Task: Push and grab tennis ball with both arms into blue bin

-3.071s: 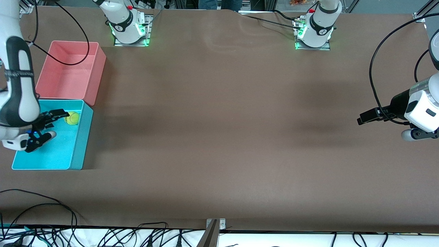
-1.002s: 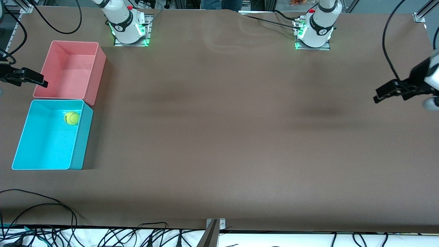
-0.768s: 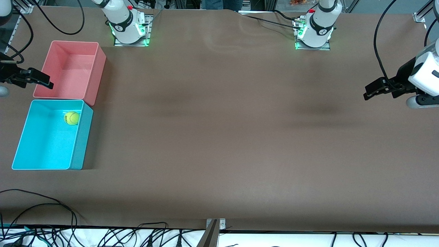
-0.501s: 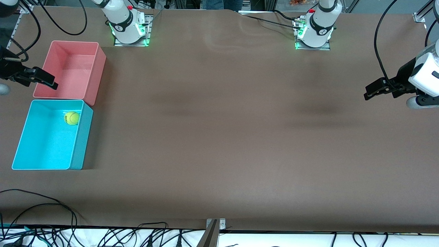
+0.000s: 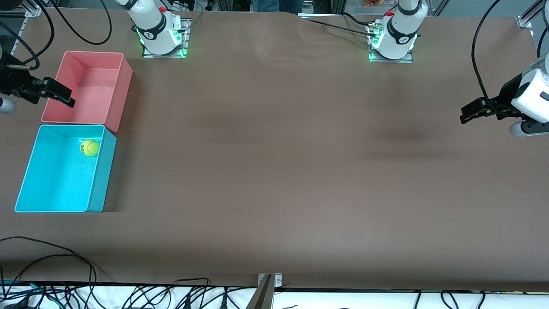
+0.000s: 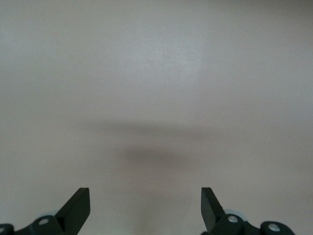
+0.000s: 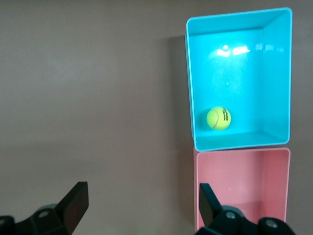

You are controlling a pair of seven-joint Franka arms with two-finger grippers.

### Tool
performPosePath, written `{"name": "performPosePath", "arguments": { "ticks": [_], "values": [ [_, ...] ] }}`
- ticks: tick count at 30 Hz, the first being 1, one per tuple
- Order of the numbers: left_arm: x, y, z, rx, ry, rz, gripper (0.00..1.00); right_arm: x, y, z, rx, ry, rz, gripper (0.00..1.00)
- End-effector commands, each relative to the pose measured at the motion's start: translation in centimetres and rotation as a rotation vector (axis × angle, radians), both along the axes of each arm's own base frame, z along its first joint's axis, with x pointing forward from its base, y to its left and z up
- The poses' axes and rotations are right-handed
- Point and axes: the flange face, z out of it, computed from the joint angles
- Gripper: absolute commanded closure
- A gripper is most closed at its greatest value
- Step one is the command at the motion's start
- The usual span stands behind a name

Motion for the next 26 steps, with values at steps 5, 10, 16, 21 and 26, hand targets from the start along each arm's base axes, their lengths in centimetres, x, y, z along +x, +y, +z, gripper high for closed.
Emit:
{"name": "performPosePath", "arguments": {
  "ticks": [5,10,16,21,26],
  "values": [
    [-0.16,-0.39,0.06,0.012,0.009,-0.032,0.0,-0.65,1.36,1.54,-0.007,0.024,0.027,0.0],
    [-0.16,-0.39,0.06,0.012,0.009,-0.032,0.0,-0.81,1.21,1.54,-0.005,0.033,0.022,0.0],
    [-0.16,-0.31,0.06,0.012,0.009,-0.03,0.0,-0.74,1.29,2.36,-0.005,0.018,0.024,0.0],
    [-0.14,-0.22,0.07,0.012,0.008,-0.029,0.0,-0.72,1.29,2.19,-0.005,0.023,0.017,0.0],
    [-0.16,-0.22,0.06,0.012,0.009,-0.029,0.0,-0.74,1.29,2.36,-0.005,0.018,0.024,0.0]
  ]
}}
